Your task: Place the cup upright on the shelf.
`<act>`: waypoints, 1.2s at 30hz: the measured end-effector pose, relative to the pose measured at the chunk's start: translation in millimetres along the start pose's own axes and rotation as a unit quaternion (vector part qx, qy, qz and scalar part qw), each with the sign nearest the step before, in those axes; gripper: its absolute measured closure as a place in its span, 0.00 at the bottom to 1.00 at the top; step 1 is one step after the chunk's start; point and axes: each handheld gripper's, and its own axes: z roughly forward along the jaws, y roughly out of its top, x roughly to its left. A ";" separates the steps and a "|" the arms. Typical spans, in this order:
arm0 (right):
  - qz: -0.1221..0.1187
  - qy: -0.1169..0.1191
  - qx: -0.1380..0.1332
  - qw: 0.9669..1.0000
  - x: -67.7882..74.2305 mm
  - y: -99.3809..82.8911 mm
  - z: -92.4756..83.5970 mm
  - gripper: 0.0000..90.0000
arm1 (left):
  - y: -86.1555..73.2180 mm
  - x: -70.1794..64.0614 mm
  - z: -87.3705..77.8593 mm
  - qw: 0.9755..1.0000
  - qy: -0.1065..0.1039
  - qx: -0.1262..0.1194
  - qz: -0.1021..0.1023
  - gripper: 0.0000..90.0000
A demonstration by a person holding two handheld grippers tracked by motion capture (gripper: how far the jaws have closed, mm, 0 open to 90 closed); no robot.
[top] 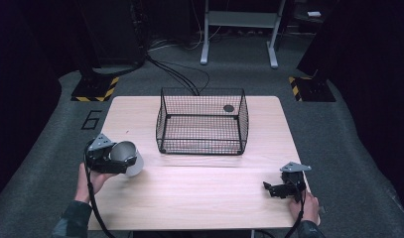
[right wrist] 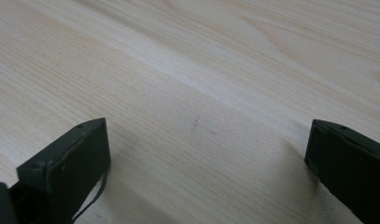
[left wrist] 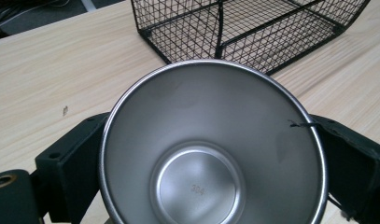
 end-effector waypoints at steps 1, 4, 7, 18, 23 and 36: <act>0.000 0.000 0.000 1.000 0.0 0.0 0.0 0.00 | 0.7 -0.7 -0.2 1.000 -0.002 0.001 0.002 0.07; 0.000 0.000 0.000 1.000 0.0 0.0 0.0 0.00 | 1.4 -2.8 0.7 1.000 -0.001 -0.005 0.002 0.07; 0.000 0.000 0.000 1.000 0.0 0.0 0.0 0.00 | 4.2 -6.0 0.1 1.000 -0.008 0.003 0.008 0.07; 0.000 0.000 0.000 1.000 0.0 0.0 0.0 0.00 | 9.0 -14.9 2.2 1.000 -0.016 0.004 0.013 0.07; 0.000 0.000 0.000 1.000 0.0 0.0 0.0 0.00 | 11.7 -19.3 2.5 1.000 -0.020 0.002 0.017 0.07; 0.001 0.000 0.000 1.000 0.2 0.0 0.0 0.00 | 19.3 -34.4 7.5 0.999 -0.043 -0.003 0.025 0.07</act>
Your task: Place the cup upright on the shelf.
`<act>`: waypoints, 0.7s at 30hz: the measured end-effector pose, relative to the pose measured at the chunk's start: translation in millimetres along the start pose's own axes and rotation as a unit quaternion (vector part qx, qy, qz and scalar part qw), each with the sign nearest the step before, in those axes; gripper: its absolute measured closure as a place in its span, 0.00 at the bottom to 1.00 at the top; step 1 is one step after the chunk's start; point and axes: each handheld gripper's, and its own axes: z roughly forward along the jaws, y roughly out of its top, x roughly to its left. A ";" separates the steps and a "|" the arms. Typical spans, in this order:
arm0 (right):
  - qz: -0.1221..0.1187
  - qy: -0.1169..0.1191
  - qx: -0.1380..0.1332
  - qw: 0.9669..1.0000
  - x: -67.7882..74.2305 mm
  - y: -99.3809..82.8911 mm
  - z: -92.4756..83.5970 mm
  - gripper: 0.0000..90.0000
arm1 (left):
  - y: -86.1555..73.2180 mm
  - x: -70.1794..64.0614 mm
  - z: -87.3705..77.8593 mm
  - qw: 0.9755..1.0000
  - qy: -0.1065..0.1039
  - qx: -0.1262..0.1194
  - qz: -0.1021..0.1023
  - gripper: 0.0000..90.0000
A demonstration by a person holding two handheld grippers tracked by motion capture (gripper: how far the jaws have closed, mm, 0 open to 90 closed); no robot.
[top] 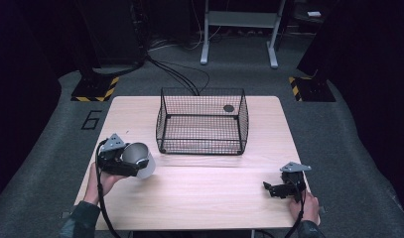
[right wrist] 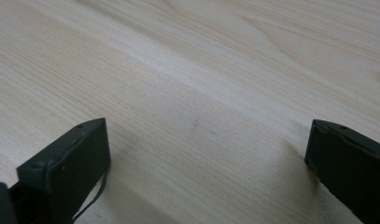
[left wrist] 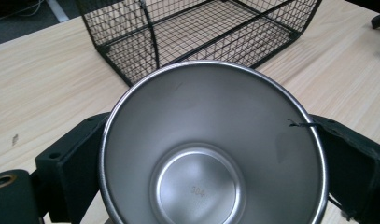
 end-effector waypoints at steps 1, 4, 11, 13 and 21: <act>0.000 0.000 0.000 1.000 0.0 0.0 0.0 0.00 | 1.0 -1.4 1.0 1.000 -0.001 -0.002 0.000 0.07; 0.000 0.000 0.000 1.000 0.0 0.0 0.0 0.00 | 3.4 -3.7 2.2 1.000 -0.007 -0.002 0.003 0.07; 0.000 0.000 0.000 1.000 0.0 0.0 0.0 0.00 | 12.3 -11.7 7.0 1.000 -0.018 -0.006 0.012 0.07; 0.000 0.000 0.000 1.000 0.0 0.0 0.1 0.00 | 14.5 -14.4 8.3 1.000 -0.019 -0.005 0.013 0.07; -0.001 0.000 0.000 1.000 0.0 0.0 0.0 0.00 | 23.4 -23.0 15.1 0.999 -0.035 -0.006 0.024 0.07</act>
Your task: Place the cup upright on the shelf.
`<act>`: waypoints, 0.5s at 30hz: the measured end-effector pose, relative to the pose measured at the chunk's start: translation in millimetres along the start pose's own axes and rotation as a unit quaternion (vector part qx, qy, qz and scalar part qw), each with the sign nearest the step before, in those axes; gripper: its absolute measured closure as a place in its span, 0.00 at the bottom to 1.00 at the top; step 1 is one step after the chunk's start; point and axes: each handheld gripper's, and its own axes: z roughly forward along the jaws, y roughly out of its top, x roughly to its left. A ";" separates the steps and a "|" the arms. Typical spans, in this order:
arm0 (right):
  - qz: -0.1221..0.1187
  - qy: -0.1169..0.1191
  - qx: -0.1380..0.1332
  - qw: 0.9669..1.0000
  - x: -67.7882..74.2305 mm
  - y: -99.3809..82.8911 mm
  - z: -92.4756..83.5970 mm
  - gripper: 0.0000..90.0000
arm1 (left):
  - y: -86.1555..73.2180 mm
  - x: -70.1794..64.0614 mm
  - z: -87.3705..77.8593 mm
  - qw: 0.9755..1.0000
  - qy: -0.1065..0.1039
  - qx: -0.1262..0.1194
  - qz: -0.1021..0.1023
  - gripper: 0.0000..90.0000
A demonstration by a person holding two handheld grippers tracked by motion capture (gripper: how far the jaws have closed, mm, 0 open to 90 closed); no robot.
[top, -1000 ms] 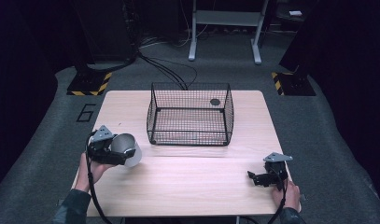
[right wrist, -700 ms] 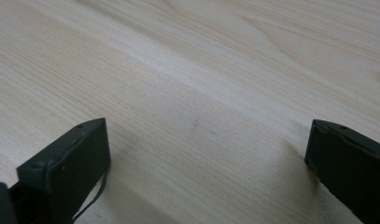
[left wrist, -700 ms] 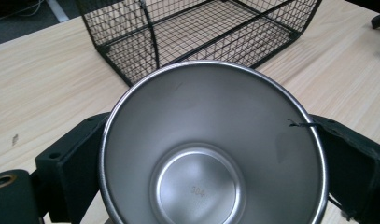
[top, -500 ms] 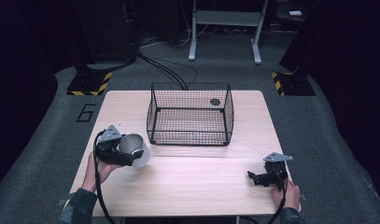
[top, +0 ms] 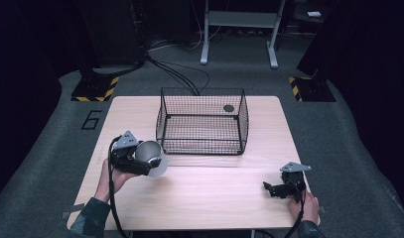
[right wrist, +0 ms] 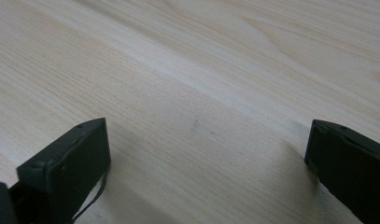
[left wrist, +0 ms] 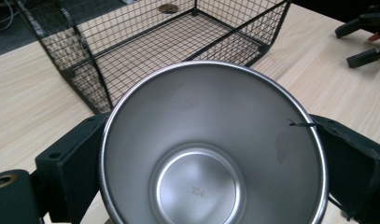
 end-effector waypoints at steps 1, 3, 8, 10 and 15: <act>0.000 0.000 0.000 1.000 0.0 0.0 0.0 0.00 | 1.2 -1.3 1.0 1.000 -0.001 0.002 0.001 0.07; 0.000 0.000 0.000 1.000 0.0 0.0 0.0 0.00 | 2.3 -2.3 2.2 1.000 -0.004 0.002 0.001 0.07; -0.001 0.000 0.000 1.000 -0.2 0.0 0.0 0.00 | 8.2 -7.0 6.4 1.000 -0.012 0.006 0.007 0.07; 0.000 0.000 0.000 1.000 0.0 0.0 0.0 0.00 | 11.2 -8.7 8.1 1.000 -0.015 0.007 0.011 0.07; 0.000 0.000 0.000 1.000 0.0 0.0 0.0 0.00 | 17.8 -13.5 12.4 1.000 -0.023 0.005 0.015 0.07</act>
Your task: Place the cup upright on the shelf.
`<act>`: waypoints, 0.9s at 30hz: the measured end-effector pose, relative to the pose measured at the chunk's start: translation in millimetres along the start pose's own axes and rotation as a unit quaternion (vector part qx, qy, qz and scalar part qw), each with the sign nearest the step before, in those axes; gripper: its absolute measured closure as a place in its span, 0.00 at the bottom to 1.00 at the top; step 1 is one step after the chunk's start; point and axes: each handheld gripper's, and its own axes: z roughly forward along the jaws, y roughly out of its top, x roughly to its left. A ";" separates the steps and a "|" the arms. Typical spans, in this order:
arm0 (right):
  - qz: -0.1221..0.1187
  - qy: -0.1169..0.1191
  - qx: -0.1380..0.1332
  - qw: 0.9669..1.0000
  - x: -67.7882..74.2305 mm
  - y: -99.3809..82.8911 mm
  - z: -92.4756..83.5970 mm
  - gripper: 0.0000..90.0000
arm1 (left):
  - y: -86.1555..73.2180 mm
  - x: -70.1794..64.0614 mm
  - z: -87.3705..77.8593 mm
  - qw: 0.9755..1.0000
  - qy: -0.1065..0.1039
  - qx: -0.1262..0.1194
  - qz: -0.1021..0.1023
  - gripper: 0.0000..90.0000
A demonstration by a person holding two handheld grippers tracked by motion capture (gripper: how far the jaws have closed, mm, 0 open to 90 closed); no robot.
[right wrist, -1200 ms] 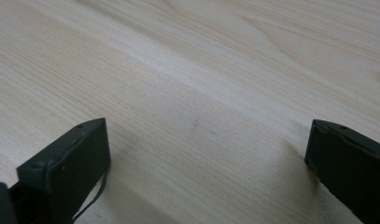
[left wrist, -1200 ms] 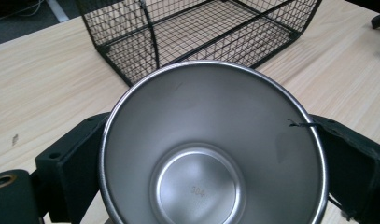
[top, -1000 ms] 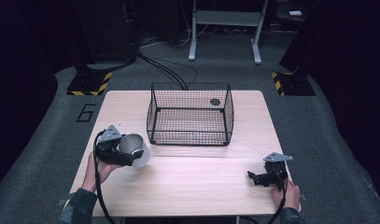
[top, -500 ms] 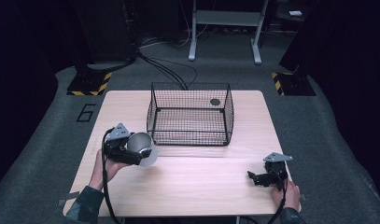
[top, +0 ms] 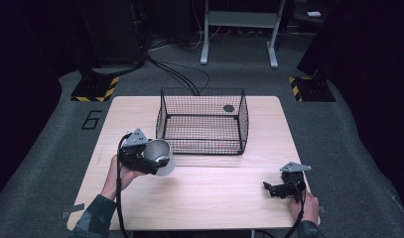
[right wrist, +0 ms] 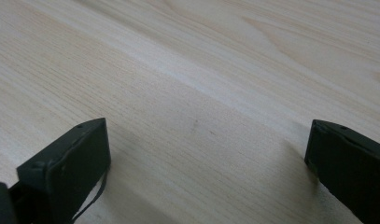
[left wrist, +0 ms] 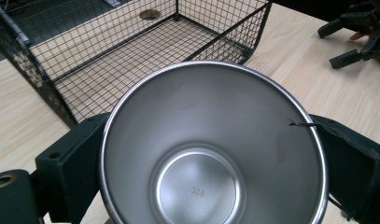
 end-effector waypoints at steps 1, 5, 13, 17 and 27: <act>0.000 0.000 0.000 1.000 0.0 0.0 0.0 0.00 | 2.0 -1.0 1.1 1.000 -0.002 0.000 0.002 0.07; 0.000 0.000 0.000 1.000 0.0 0.0 0.0 0.00 | 9.5 -4.7 4.9 1.000 -0.007 -0.001 0.010 0.07; 0.000 0.000 0.000 1.000 0.0 0.0 0.0 0.00 | 21.0 -9.7 13.0 1.000 -0.014 -0.003 0.021 0.07; 0.000 0.000 0.000 1.000 0.0 0.0 0.0 0.00 | 25.6 -11.1 15.9 1.000 -0.020 -0.002 0.023 0.07; 0.000 0.000 0.000 1.000 0.0 0.0 0.0 0.00 | 40.3 -12.6 20.3 0.999 -0.023 -0.003 0.032 0.07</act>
